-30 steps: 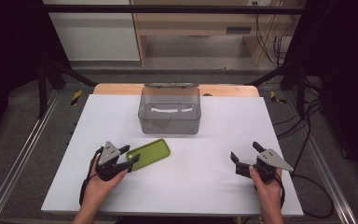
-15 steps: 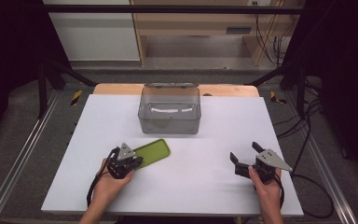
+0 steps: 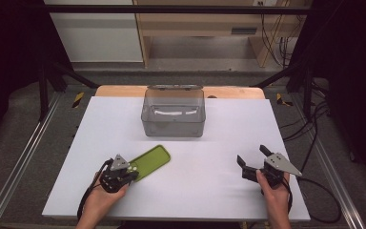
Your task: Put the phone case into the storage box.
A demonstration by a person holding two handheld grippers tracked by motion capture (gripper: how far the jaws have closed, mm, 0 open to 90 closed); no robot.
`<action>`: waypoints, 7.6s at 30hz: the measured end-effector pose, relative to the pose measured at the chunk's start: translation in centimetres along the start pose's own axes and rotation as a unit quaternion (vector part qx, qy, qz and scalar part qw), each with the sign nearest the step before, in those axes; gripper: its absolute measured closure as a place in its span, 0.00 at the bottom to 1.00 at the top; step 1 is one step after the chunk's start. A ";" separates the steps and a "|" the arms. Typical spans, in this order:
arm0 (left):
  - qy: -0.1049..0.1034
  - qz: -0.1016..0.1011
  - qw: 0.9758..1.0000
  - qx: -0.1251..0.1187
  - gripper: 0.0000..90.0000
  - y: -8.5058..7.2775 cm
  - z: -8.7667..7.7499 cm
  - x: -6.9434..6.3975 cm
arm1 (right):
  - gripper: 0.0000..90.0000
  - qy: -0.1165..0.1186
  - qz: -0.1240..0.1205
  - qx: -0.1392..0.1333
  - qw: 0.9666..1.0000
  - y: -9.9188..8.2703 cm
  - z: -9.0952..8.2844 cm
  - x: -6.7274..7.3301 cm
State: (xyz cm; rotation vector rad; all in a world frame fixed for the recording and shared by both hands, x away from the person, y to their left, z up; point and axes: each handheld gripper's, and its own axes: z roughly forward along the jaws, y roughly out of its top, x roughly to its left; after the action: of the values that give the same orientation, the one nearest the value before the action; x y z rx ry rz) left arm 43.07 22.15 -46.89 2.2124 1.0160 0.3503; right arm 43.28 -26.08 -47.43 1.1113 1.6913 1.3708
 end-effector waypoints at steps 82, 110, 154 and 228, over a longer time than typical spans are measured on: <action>0.129 -0.051 0.960 -0.241 0.04 -4.6 -6.4 5.0 | 0.50 0.356 -0.253 0.182 0.881 2.4 12.9 25.9; 0.129 -0.053 0.962 -0.236 0.05 -4.7 -6.4 5.0 | 0.83 0.371 -0.304 0.187 0.857 2.0 13.3 26.2; 0.149 -0.079 0.948 -0.269 0.05 -5.2 -7.7 5.6 | 0.98 0.326 -0.204 0.167 0.908 3.5 12.2 22.2; -0.108 -0.137 0.949 -0.264 0.25 14.0 1.2 -6.9 | 0.98 0.243 0.088 -0.049 0.965 3.3 4.2 10.7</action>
State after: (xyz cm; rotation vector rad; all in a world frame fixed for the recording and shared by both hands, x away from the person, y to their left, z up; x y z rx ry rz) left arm 47.10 9.82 -38.11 1.5689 0.9580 0.2151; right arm 43.38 -14.35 -45.02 0.9343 1.8627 1.9404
